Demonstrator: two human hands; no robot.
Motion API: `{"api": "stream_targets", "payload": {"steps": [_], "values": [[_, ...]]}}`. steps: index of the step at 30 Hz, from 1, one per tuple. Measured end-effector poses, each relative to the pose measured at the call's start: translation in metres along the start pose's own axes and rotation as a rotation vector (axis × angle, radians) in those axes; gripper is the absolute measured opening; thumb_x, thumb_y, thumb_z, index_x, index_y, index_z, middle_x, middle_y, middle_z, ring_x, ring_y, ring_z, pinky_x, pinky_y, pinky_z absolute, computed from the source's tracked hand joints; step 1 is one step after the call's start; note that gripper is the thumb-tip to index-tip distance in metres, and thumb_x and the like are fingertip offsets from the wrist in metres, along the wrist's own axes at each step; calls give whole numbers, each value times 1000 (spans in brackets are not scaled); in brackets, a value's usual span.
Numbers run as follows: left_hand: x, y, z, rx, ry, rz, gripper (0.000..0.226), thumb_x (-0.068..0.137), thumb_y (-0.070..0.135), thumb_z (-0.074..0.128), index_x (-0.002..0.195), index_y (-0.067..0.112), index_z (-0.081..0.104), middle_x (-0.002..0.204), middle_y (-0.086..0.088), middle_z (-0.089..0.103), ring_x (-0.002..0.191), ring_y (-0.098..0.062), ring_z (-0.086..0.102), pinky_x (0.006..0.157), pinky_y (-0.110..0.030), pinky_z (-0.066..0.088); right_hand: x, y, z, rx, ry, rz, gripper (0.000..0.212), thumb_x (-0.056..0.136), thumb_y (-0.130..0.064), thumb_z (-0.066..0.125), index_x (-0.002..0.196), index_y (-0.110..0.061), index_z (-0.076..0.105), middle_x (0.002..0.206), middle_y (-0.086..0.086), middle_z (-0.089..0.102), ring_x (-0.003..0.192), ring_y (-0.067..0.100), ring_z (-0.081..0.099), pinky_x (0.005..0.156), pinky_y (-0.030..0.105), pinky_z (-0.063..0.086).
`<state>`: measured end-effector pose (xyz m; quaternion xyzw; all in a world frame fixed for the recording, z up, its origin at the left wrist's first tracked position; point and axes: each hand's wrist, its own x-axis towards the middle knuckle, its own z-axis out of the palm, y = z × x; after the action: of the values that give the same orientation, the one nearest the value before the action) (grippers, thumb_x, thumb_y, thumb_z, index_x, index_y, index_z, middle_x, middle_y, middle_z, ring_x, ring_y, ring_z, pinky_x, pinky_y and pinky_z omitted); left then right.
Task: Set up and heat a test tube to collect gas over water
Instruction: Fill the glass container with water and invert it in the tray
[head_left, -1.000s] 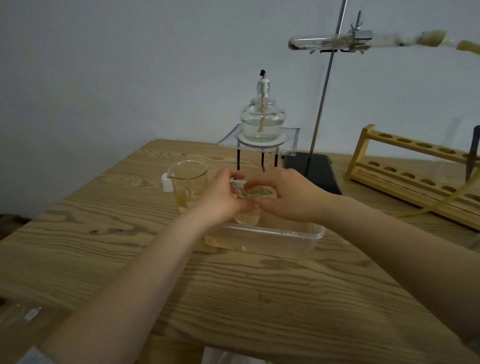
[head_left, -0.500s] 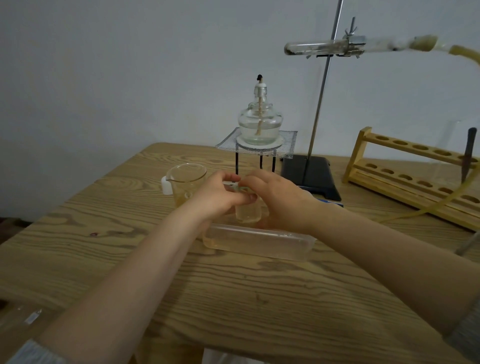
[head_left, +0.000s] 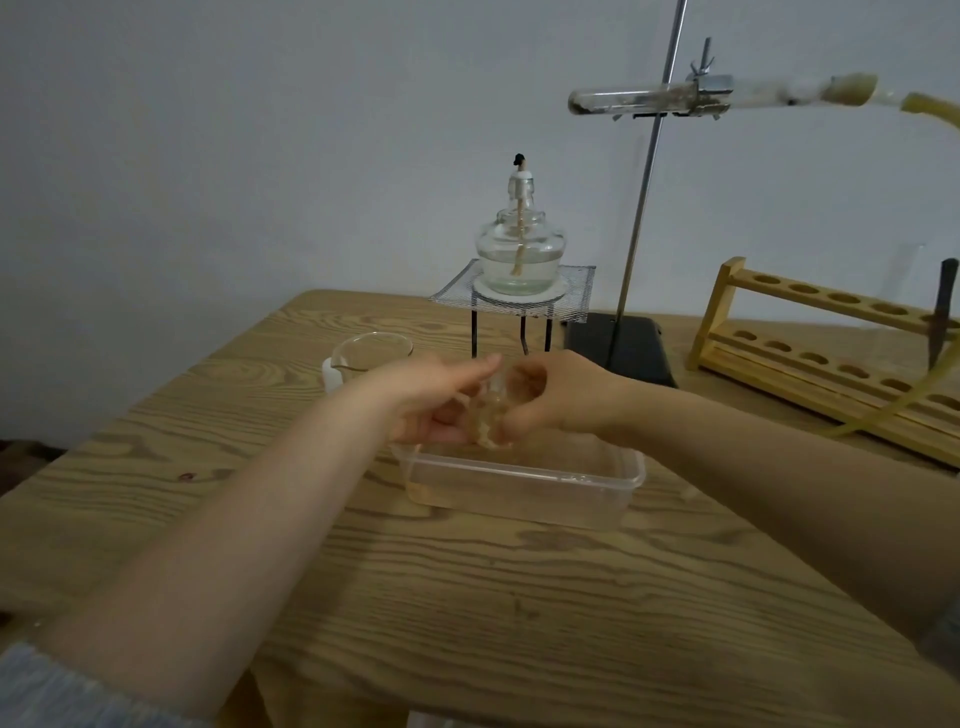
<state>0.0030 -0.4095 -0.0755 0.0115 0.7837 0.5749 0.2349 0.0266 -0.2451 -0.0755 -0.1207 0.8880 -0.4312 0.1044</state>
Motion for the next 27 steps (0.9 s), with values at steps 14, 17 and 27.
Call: {"api": "stream_targets", "payload": {"steps": [14, 17, 27], "values": [[6, 5, 0, 51, -182, -193, 45, 93, 36, 53, 127, 6, 51, 98, -18, 65, 100, -29, 66, 95, -35, 50, 20, 17, -16, 589, -337, 501, 70, 64, -22, 75, 128, -1, 54, 106, 20, 67, 90, 30, 68, 82, 38, 54], [8, 3, 2, 82, -205, -177, 36, 95, 33, 50, 120, 7, 56, 99, -11, 63, 91, -26, 65, 96, -36, 48, 20, 20, -15, 609, -341, 513, 70, 64, -21, 75, 129, -2, 54, 116, 21, 66, 98, 31, 66, 84, 38, 53], [10, 2, 6, 117, -238, -183, 14, 95, 25, 50, 93, 22, 63, 80, -4, 64, 78, -21, 63, 68, -27, 53, 26, 32, -17, 567, -361, 517, 53, 67, -16, 77, 117, -5, 64, 112, 12, 65, 104, 24, 61, 103, 35, 44]]}}
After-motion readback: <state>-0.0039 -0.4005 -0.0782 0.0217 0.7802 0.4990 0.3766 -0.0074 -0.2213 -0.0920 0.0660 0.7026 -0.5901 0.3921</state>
